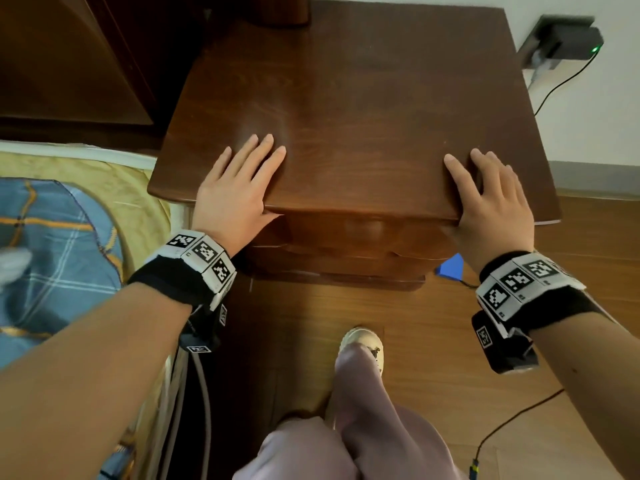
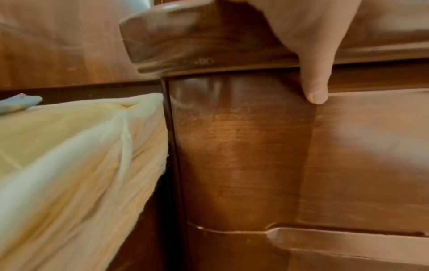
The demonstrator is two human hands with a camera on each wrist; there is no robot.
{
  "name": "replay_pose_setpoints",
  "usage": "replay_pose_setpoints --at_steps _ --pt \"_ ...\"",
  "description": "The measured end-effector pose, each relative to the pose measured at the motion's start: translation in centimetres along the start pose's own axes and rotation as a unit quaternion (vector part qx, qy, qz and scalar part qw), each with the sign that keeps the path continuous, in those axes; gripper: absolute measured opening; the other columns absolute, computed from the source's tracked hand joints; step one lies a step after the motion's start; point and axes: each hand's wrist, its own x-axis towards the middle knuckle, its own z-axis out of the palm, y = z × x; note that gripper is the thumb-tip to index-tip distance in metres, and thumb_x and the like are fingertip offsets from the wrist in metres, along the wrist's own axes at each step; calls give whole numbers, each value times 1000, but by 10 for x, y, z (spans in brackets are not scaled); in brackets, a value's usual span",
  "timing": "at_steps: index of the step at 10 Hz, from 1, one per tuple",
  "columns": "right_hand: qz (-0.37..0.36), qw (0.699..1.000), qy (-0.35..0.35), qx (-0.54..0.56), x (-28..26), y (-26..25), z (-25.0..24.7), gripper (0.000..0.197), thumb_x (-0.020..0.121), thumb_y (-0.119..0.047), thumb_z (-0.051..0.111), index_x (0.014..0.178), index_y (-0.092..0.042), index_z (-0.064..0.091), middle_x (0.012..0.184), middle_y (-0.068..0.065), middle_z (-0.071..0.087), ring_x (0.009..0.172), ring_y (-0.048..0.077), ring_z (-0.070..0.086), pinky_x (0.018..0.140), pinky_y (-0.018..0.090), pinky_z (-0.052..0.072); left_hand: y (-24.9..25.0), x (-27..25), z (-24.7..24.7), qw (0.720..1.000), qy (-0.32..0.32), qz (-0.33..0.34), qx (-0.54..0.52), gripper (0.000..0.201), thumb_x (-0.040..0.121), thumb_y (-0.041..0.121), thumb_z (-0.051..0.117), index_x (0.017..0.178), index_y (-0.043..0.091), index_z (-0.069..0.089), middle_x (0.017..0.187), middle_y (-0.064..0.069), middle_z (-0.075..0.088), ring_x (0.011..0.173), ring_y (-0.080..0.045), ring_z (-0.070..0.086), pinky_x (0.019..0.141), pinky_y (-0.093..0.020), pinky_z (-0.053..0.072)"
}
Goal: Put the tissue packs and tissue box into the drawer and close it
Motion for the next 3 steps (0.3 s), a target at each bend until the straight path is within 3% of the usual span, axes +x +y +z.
replay_pose_setpoints --at_steps 1,2,3 --pt "22 998 -57 1 0 -6 -11 90 71 -21 75 147 -16 26 151 21 30 143 37 22 117 48 16 10 1 -15 998 -67 -22 3 88 84 40 63 151 16 11 161 -4 12 150 -20 9 121 -39 12" --pt "32 988 -152 -14 5 -9 -33 86 80 -25 65 149 -19 14 156 15 18 145 32 16 118 44 17 17 3 -43 990 -136 -29 1 82 88 39 58 150 14 10 162 -5 9 149 -21 10 119 -38 20" --pt "73 963 -256 41 5 -10 -65 67 84 -29 59 143 -18 30 148 12 33 133 31 37 109 41 36 26 -13 -73 986 -168 -8 -20 66 92 34 51 148 16 22 159 -4 19 147 -20 21 118 -36 23"
